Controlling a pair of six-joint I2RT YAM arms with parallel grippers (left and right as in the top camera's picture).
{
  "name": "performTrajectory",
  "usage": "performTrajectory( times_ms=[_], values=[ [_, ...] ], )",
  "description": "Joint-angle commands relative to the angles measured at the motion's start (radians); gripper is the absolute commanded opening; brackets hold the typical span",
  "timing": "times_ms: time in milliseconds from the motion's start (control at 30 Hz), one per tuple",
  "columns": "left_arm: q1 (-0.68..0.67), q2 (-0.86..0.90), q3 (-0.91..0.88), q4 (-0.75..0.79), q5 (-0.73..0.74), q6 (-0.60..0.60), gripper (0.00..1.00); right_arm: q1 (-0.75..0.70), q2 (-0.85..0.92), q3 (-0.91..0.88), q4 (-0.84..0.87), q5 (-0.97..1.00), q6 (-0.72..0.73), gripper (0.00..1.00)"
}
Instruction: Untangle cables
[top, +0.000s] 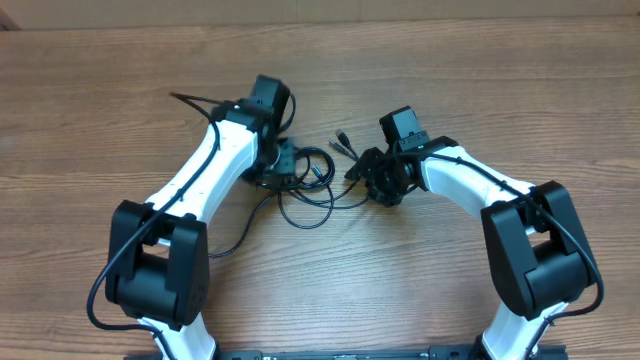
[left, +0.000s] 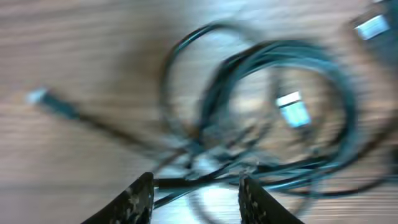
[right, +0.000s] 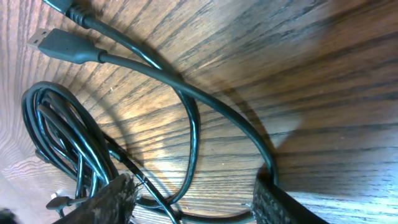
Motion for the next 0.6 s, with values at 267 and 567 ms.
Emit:
performTrajectory(
  times_ms=[267, 567],
  values=[
    [-0.117, 0.146, 0.012, 0.235, 0.122, -0.291, 0.4, -0.064, -0.079, -0.019, -0.124, 0.237, 0.004, 0.64],
    [-0.15, 0.225, 0.012, 0.467, 0.223, -0.423, 0.34, -0.007, -0.079, -0.019, -0.061, 0.09, -0.098, 0.67]
  ],
)
